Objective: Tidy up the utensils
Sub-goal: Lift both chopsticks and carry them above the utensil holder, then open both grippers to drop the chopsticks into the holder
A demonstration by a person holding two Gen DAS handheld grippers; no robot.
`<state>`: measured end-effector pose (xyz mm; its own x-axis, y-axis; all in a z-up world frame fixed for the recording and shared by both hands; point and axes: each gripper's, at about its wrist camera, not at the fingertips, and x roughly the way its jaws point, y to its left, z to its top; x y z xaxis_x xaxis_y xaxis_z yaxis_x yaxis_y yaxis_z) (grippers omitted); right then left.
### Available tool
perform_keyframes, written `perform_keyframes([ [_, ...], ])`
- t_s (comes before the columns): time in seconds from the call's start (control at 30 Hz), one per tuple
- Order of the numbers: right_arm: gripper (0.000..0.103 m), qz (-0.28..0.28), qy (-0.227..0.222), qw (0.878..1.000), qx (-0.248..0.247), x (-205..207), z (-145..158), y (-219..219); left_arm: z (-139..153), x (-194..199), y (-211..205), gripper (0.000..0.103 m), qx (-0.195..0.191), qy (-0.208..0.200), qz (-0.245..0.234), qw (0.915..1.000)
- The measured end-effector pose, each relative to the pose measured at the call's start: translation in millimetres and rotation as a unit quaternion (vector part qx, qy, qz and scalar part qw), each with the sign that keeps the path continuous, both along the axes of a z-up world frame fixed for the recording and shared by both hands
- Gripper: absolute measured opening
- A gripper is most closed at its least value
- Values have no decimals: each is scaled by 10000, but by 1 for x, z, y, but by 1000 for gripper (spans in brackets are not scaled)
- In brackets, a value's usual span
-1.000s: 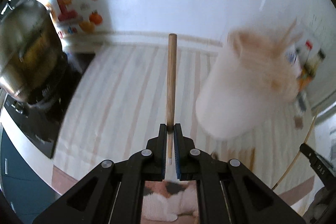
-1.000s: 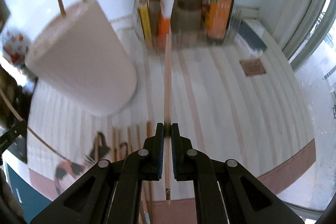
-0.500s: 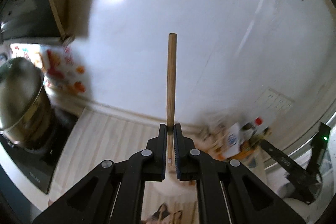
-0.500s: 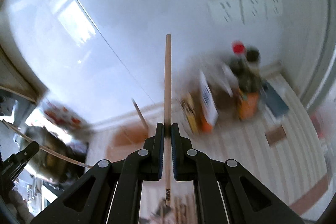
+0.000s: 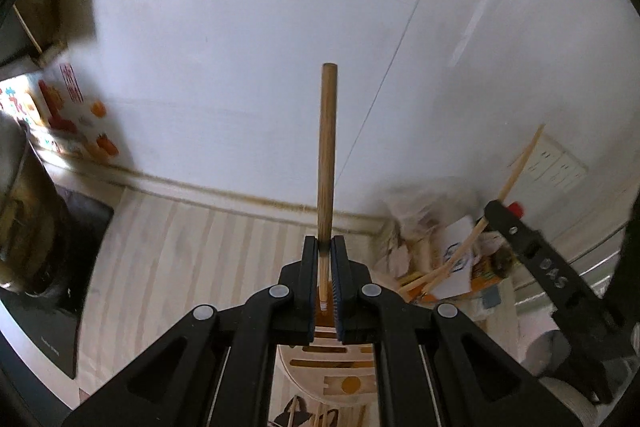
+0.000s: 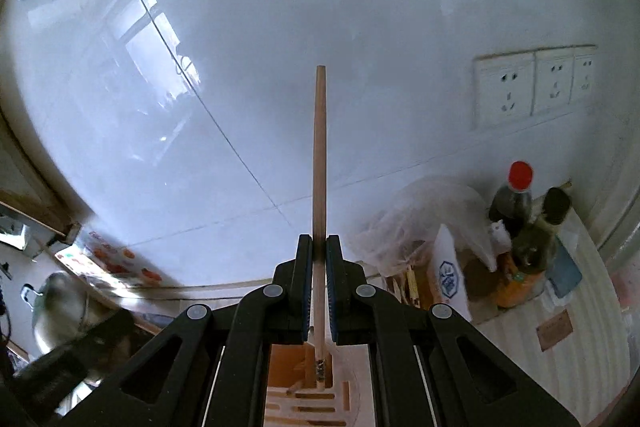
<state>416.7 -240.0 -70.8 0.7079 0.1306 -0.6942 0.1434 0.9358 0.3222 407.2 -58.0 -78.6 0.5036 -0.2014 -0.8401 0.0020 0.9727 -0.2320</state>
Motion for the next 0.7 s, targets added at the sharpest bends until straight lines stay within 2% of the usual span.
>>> perform_keyframes([
  [0.17,7,148,104,9997,-155,3,-19,7,-19,3,-3,5,-163,280,-221,9992],
  [0.23,7,313,210,9992,-97,4,-26,8,-17,-2,-5,6,-243,359,-267,9987],
  [0.33,8,466,488,9977,33,4,-33,8,-3,-9,-7,10,-126,279,-283,9991],
  [0.37,8,482,535,9974,59,3,-33,6,2,-12,-5,17,-62,218,-261,9994],
  [0.4,17,468,550,9974,74,2,-32,4,7,-12,-3,34,12,181,-226,9996],
  [0.43,34,428,540,9976,76,-2,-29,2,13,-15,-1,46,124,106,-187,9997],
  [0.47,41,390,502,9979,92,-6,-26,-3,18,-18,2,64,192,11,-145,9997],
  [0.5,50,320,454,9984,79,-12,-22,-7,23,-22,5,67,263,-109,-68,9996],
  [0.57,52,211,432,9988,9,-20,-16,-12,30,-28,13,67,412,-283,30,9987],
  [0.63,55,78,435,9990,-13,-31,-10,-19,33,-36,21,77,512,-389,142,9978],
  [0.7,57,-40,446,9990,-50,-41,-6,-24,35,-46,27,100,565,-527,171,9969],
])
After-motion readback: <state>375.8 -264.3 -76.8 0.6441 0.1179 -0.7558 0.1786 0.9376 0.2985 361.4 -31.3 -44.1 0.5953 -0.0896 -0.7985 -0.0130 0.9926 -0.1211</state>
